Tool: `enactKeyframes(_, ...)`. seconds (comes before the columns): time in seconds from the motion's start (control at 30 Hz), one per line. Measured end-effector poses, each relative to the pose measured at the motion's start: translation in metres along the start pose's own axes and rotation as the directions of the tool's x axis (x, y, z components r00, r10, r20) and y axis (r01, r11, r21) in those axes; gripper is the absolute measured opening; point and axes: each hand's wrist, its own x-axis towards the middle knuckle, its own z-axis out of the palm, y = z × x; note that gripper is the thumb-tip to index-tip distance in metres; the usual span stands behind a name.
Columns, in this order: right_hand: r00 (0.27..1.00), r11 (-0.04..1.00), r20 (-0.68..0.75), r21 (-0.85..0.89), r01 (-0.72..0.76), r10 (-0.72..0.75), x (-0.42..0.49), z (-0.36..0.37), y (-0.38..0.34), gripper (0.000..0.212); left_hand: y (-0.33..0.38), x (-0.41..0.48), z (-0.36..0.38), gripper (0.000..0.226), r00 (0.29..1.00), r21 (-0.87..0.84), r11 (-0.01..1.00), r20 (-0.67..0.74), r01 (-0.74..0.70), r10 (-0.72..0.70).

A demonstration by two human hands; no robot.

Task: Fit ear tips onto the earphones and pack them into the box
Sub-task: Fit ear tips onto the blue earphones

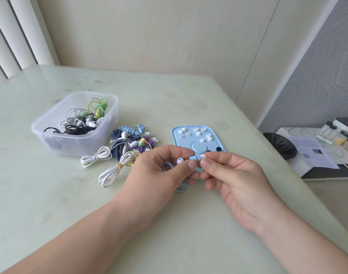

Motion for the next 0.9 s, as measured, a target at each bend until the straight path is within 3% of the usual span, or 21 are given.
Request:
enactKeyframes(0.67,0.996,0.993,0.049,-0.079,0.085,-0.081,-0.001,-0.002,0.007,0.024,0.001,-0.002,0.001,0.005,1.000,0.029,1.000,-0.006,0.001,-0.001)
enactKeyframes(0.9,0.988,0.977,0.048,-0.145,0.156,-0.150,-0.004,-0.001,0.011,0.012,0.000,-0.001,0.000,0.006,1.000,0.005,1.000,-0.017,0.009,-0.008)
